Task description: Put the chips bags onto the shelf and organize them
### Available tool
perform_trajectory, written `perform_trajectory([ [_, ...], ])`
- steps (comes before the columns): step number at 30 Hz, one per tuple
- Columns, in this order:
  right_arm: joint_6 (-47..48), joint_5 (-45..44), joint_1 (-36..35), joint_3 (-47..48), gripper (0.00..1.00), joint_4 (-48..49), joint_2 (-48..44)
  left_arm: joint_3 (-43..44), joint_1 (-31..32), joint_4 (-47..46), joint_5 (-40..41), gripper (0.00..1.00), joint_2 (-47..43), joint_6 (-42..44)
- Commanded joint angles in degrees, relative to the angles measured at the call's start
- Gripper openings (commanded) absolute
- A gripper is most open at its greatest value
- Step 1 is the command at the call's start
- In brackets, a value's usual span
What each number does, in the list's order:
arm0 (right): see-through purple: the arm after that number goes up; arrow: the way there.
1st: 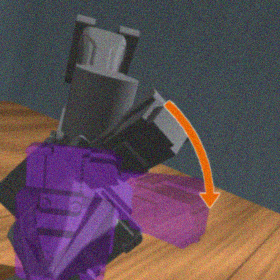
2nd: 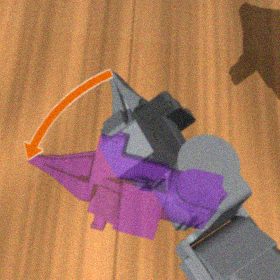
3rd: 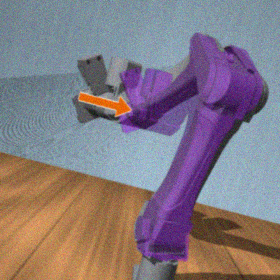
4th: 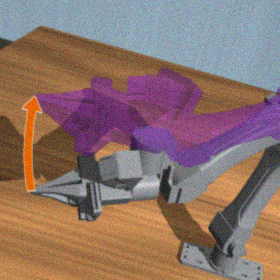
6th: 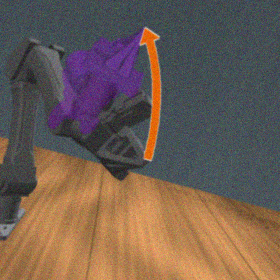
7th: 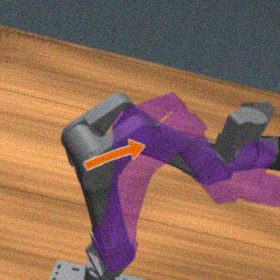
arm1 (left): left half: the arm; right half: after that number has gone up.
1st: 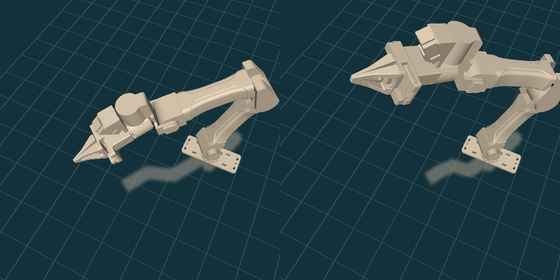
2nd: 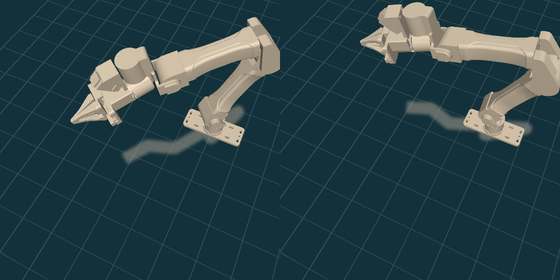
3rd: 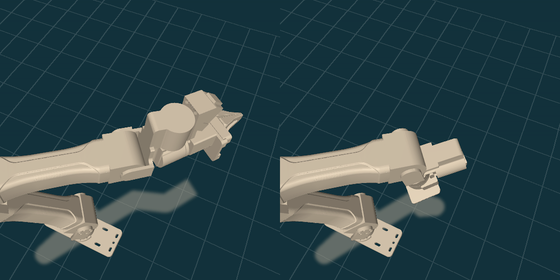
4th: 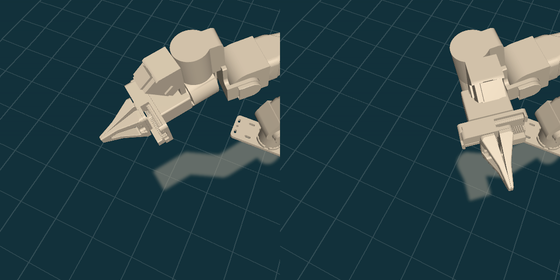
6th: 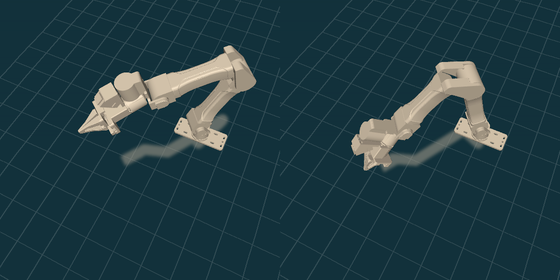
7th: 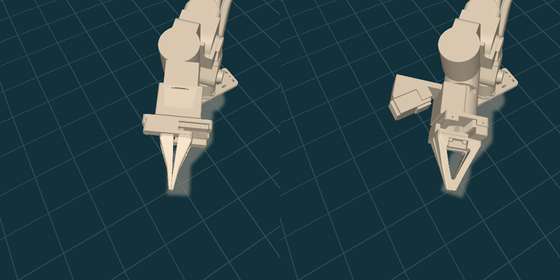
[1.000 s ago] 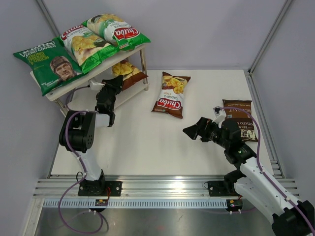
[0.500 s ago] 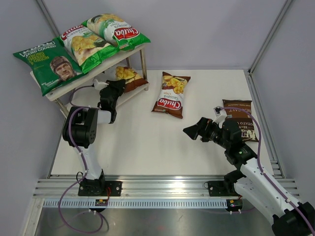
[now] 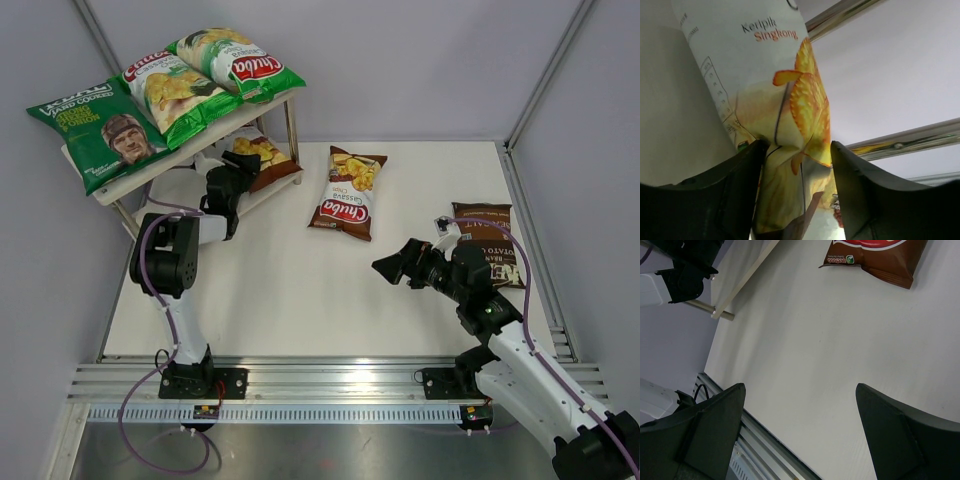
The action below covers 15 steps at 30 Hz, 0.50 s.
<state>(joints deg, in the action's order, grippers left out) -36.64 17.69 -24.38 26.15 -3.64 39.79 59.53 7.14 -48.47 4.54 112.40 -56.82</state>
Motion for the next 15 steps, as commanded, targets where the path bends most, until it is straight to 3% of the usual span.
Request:
perform_trajectory([
  [1,1.1,0.5,-0.1,1.4,1.0,2.8,-0.9,1.7,0.3,6.4,2.2,0.63,-3.3,2.4],
  [4,1.1,0.4,-0.1,1.4,0.99,2.6,-1.2,1.4,0.3,11.1,3.5,0.68,-5.8,3.7],
  [11,1.2,0.8,-0.1,2.1,1.0,2.3,0.5,0.5,0.2,19.4,6.1,0.99,-11.3,6.4],
  [15,1.3,2.1,-0.1,2.4,0.99,2.8,3.2,1.6,0.2,22.8,4.1,0.99,-13.2,8.3],
])
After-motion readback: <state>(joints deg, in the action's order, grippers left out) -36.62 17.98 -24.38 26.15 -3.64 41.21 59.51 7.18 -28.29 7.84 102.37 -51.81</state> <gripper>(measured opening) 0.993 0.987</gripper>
